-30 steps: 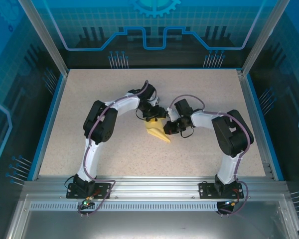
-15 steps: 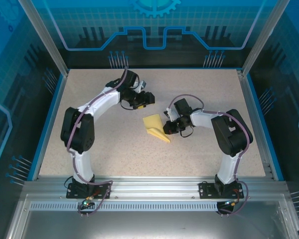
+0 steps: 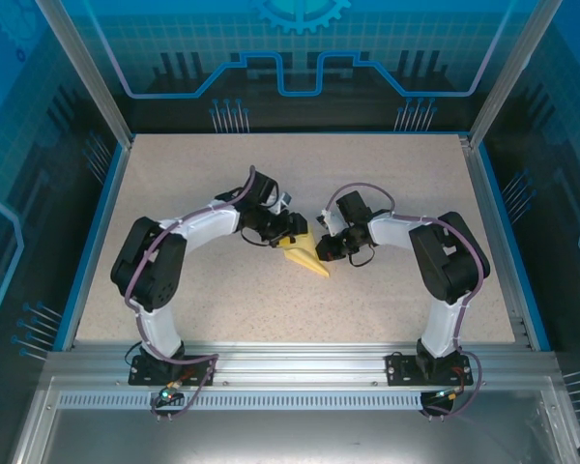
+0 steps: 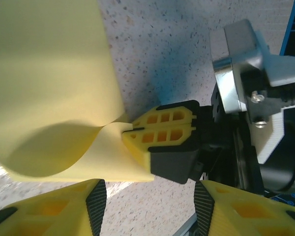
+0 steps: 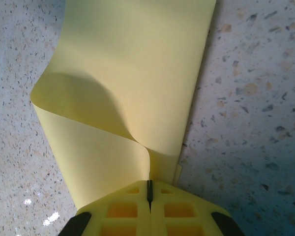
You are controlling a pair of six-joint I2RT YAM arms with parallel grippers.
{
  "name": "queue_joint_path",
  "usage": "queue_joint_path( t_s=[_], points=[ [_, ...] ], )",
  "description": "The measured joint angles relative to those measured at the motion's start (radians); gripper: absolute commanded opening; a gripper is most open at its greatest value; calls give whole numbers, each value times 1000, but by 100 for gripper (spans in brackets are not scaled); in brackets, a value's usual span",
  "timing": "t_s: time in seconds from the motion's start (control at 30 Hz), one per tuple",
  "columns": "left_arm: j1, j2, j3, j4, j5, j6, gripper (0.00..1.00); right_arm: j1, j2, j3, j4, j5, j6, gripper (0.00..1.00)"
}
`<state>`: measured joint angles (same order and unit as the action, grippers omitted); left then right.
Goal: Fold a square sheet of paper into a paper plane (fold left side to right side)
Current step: Third fold the triangle at the center of the table.
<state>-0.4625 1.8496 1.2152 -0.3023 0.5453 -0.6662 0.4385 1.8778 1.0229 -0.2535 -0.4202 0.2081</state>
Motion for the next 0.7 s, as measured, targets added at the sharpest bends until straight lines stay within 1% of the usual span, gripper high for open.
queue_joint_path(
  t_s=[0.23,0.37,0.7],
  points=[
    [-39,94,31,24,5,-47,52,0,0,0,0,0,-3,0],
    [-44,111,31,37,2,-69,52,0,0,0,0,0,-5,0],
    [-47,126,19,44,-14,-72,51,0,3,6,-8,1,-7,0]
  ],
)
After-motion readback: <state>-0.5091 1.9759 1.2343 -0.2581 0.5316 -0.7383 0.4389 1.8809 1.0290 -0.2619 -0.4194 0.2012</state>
